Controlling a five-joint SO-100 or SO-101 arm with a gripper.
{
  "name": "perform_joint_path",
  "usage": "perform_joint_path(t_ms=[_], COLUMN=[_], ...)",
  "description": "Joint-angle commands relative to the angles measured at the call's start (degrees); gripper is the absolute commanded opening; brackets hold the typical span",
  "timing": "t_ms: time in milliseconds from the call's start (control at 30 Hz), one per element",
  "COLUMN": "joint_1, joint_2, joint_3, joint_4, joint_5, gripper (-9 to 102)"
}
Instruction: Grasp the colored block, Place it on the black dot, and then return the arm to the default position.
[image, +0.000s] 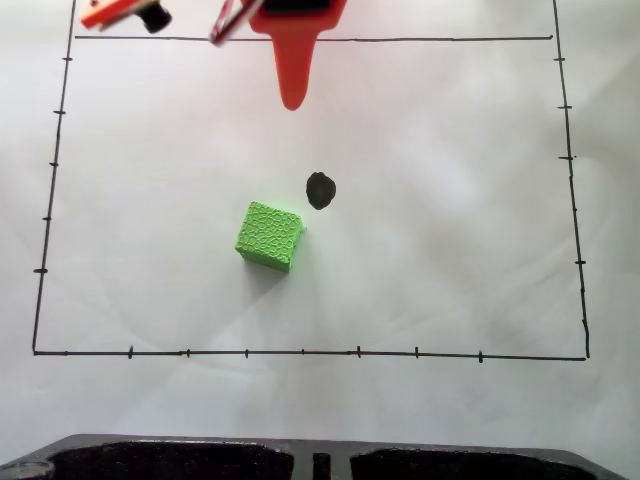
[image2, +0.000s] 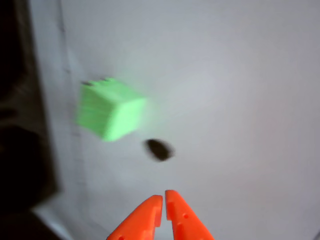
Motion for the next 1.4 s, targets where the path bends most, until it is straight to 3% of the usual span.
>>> perform_joint_path(t_ms=[0,200,500,767,1133,1367], joint_1=[0.88,3.25,4.39,3.52,3.25,3.16], joint_2=[-8.00,-21.45,-38.94,-48.52,-55.20,-58.36], joint_3=[-7.73,-16.08,-29.53,-38.14,-40.52,-41.84], joint_4=[-1.32,-4.39,0.09,2.37,3.16,2.72], joint_5=[2.81,11.87,22.06,22.76,19.78,19.16], gripper=[0,0,4,9,33,38])
